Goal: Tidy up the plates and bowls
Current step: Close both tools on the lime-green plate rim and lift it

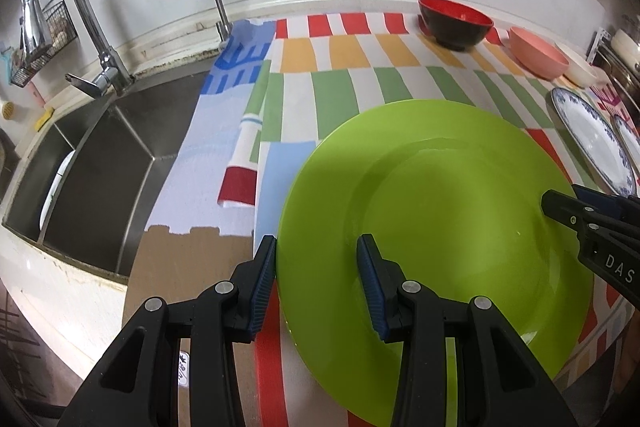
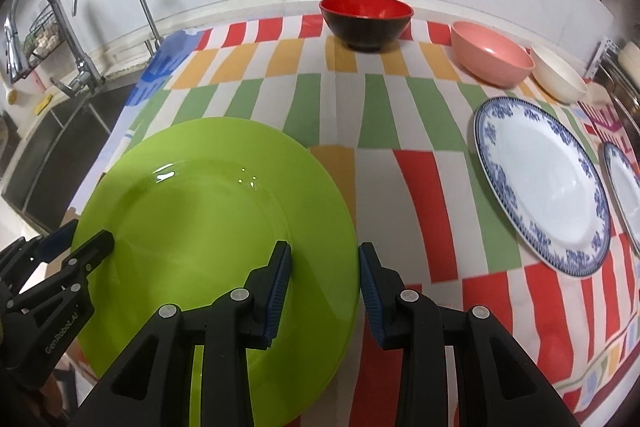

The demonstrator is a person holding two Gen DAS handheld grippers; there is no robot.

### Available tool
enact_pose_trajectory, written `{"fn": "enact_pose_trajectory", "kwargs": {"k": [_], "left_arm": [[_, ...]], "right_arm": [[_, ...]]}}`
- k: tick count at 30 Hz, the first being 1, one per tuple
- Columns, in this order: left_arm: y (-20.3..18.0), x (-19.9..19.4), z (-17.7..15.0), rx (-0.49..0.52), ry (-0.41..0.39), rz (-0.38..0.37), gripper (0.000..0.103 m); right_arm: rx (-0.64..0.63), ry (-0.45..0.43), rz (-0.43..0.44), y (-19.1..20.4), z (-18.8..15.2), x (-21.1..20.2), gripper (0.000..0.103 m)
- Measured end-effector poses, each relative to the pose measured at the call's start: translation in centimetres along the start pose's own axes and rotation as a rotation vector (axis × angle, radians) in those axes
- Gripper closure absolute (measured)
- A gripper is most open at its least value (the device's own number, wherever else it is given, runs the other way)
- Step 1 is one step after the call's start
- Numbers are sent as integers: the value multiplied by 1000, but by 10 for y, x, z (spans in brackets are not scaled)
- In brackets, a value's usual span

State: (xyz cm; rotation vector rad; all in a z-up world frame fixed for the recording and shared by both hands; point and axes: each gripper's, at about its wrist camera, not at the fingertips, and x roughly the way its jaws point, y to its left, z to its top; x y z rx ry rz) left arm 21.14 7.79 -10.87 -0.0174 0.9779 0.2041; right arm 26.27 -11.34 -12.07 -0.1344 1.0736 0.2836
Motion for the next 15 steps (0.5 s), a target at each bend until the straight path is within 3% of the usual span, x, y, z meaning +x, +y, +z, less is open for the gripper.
{"fn": "enact_pose_trajectory", "kwargs": {"k": [15], "left_arm": [[-2, 11, -11, 25, 29, 3, 62]], "right_arm": [[3, 45, -13, 1, -14, 8, 67]]}}
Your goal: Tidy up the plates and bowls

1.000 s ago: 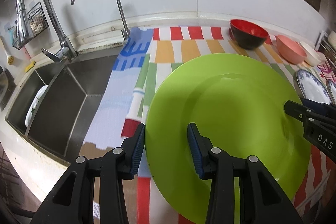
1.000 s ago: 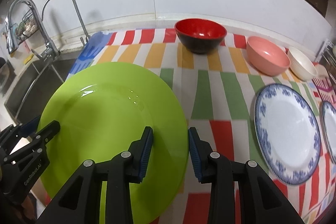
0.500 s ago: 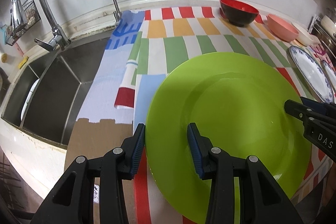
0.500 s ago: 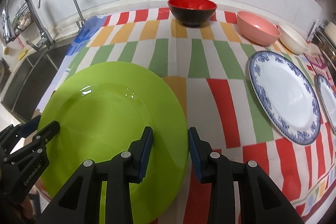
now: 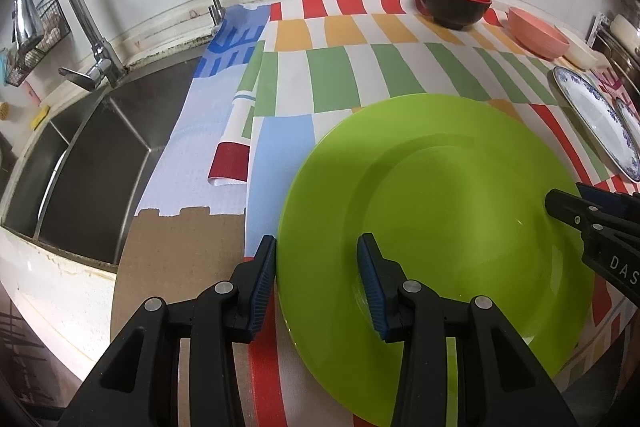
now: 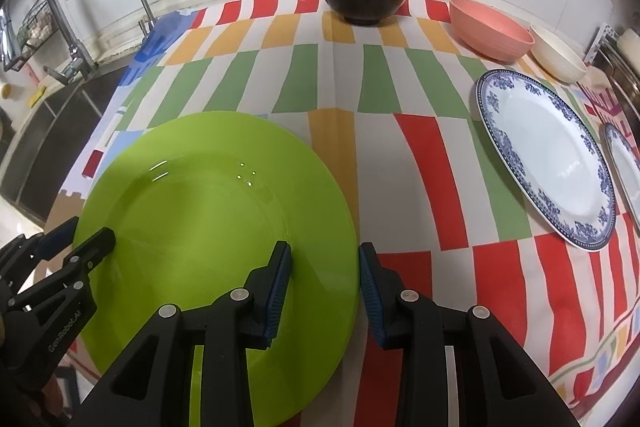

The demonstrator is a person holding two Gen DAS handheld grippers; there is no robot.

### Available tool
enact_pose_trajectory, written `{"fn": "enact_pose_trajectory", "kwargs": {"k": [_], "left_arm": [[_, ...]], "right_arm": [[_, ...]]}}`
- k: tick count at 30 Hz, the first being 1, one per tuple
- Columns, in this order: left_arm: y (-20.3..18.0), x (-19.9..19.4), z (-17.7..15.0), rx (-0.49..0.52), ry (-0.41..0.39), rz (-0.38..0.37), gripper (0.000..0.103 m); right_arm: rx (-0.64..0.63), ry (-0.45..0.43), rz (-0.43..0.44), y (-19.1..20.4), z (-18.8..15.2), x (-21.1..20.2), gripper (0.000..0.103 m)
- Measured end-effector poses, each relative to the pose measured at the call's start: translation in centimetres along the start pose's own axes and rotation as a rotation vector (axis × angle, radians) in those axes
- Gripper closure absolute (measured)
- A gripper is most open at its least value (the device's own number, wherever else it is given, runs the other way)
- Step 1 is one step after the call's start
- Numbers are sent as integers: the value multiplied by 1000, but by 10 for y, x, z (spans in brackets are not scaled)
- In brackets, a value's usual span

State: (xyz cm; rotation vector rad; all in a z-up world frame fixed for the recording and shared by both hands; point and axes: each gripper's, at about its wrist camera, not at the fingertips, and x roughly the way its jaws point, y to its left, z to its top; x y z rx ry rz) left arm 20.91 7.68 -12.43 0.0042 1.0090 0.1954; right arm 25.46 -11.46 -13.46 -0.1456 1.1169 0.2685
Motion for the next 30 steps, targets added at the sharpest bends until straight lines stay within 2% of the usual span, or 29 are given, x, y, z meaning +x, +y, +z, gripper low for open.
{"fn": "enact_pose_trajectory", "kwargs": {"k": [9, 11, 12, 14, 16, 20, 26, 30], "left_arm": [[-1, 0, 0, 19, -7, -1, 59], [-1, -2, 0, 18, -4, -9, 43], [-1, -4, 0, 17, -12, -7, 41], [0, -14, 2, 22, -52, 7, 37], [1, -24, 4, 24, -78, 6, 31], [3, -47, 12, 37, -148, -13, 22], [1, -72, 18, 66, -222, -59, 17], [-7, -82, 19, 107, -257, -96, 17]], "right_arm": [[3, -5, -4, -1, 0, 0, 67], [8, -10, -1, -1, 0, -1, 67], [9, -17, -7, -1, 0, -3, 67], [3, -58, -22, 0, 0, -13, 65], [8, -88, -30, 0, 0, -22, 58], [66, -177, -37, -5, -1, -46, 57], [60, -244, -147, -6, -11, -73, 57], [125, -261, -131, -16, -20, -87, 57]]}}
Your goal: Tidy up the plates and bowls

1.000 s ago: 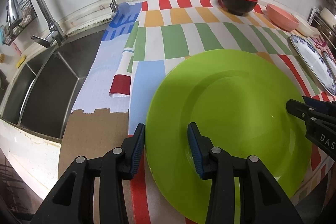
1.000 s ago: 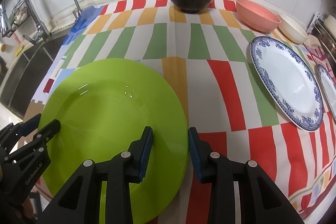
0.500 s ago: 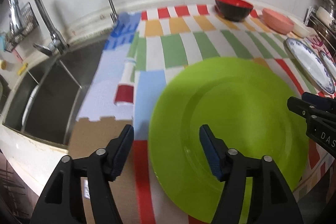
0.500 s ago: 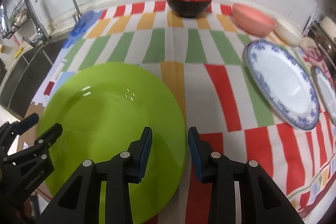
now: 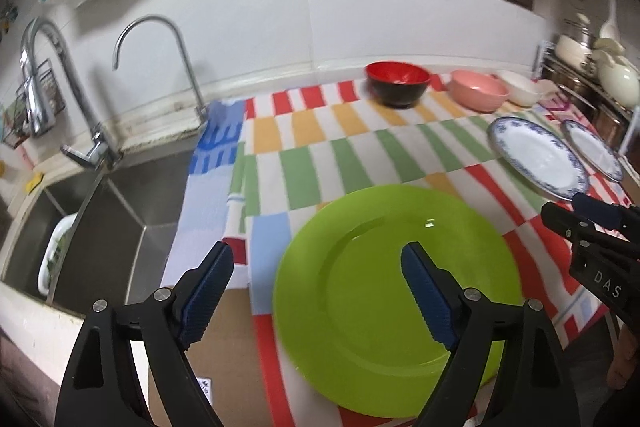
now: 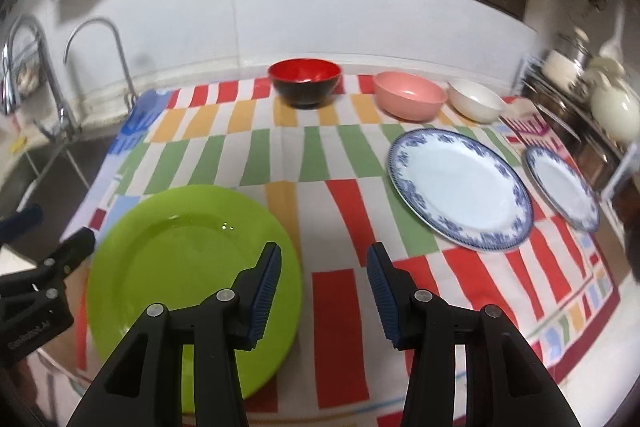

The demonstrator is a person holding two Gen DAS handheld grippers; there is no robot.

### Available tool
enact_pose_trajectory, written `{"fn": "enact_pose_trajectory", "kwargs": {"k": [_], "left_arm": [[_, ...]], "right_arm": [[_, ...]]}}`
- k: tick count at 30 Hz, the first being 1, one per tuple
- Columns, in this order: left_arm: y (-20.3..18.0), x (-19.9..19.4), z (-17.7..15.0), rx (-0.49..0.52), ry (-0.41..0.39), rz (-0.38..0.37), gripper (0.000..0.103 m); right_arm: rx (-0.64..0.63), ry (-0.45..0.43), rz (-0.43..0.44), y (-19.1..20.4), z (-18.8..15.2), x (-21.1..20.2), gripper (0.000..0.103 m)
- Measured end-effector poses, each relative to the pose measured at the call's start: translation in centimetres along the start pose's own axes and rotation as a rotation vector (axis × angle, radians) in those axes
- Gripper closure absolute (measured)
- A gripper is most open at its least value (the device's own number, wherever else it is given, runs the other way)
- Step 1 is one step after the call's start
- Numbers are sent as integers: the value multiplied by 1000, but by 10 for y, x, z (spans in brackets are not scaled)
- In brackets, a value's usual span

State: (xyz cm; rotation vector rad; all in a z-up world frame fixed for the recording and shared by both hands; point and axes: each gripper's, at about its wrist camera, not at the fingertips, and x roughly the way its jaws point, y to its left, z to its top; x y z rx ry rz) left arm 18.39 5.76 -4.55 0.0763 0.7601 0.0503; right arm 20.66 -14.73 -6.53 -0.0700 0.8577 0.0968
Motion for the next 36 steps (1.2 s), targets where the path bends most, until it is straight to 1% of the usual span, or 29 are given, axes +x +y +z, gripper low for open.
{"fn": "enact_pose_trajectory", "kwargs": {"k": [3, 5, 6, 11, 18, 27, 36], "left_arm": [[-11, -5, 4, 32, -24, -25, 16], [-18, -8, 7, 47, -37, -33, 15], [-23, -9, 10, 54, -42, -37, 15], [-44, -8, 23, 62, -58, -62, 14], [-83, 1, 48, 42, -86, -67, 14], [-137, 27, 74, 29, -67, -69, 14], [-182, 56, 93, 39, -32, -65, 14]], "right_arm": [[35, -7, -15, -12, -5, -9, 57], [56, -19, -43, -20, -6, -15, 48], [60, -22, -51, -24, -6, -17, 47], [86, -29, -78, -49, -1, -19, 47], [52, -46, -55, -87, 16, -12, 47], [51, -59, -49, -143, 41, 12, 47], [74, -25, -30, -190, 56, 46, 47]]}}
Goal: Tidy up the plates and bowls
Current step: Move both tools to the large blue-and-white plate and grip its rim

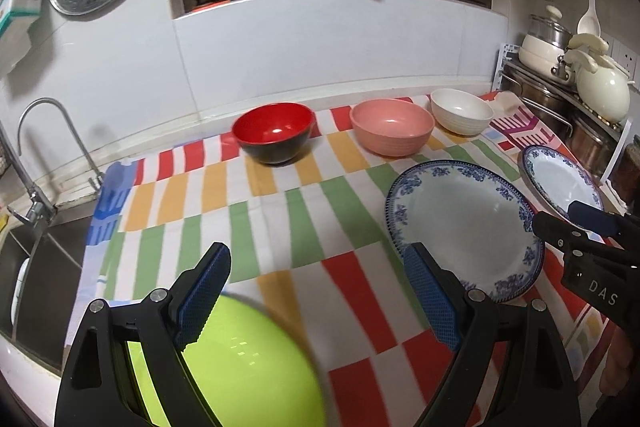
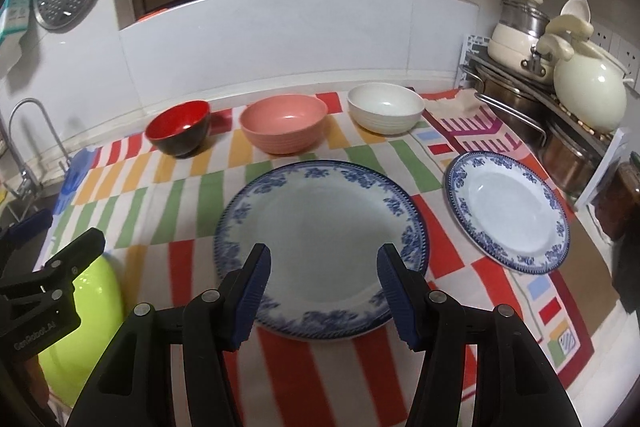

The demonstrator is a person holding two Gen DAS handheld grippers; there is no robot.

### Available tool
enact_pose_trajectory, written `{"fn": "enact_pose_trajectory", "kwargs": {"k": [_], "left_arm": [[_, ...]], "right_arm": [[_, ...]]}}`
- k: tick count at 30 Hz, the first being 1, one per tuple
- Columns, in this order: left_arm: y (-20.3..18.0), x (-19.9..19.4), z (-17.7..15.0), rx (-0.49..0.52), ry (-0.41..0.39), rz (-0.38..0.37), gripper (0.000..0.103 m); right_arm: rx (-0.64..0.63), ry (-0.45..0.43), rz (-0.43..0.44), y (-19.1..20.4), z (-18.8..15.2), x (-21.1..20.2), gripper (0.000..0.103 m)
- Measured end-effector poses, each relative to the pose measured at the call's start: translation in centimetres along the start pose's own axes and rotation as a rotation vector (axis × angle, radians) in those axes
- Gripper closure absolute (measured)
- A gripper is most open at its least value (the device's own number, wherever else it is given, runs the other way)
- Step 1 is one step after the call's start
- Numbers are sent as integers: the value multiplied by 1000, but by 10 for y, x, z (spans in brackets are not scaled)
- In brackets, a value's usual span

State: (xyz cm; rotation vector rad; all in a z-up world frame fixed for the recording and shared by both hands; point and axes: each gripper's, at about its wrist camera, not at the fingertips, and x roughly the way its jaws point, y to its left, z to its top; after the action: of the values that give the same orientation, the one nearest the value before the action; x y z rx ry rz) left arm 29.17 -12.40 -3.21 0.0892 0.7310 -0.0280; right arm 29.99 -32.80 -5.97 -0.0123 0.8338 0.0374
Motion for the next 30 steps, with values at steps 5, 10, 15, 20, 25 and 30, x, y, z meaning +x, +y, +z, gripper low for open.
{"fn": "enact_pose_trajectory", "kwargs": {"k": [5, 10, 15, 20, 25, 30], "left_arm": [[-18, 17, 8, 10, 17, 12, 14], [-35, 36, 15, 13, 50, 5, 15], [-50, 57, 19, 15, 80, 8, 17], [-60, 81, 19, 13, 133, -1, 22], [-70, 102, 21, 29, 179, -16, 25], [-76, 119, 24, 46, 208, -28, 30]], "right_arm": [[7, 10, -4, -21, 6, 16, 47], [24, 28, 0, -41, 11, 35, 47], [45, 57, 5, -57, 13, 56, 47], [53, 94, 8, -69, 11, 77, 47], [78, 123, 6, -79, 10, 92, 49], [102, 144, 13, -85, 10, 105, 52]]}}
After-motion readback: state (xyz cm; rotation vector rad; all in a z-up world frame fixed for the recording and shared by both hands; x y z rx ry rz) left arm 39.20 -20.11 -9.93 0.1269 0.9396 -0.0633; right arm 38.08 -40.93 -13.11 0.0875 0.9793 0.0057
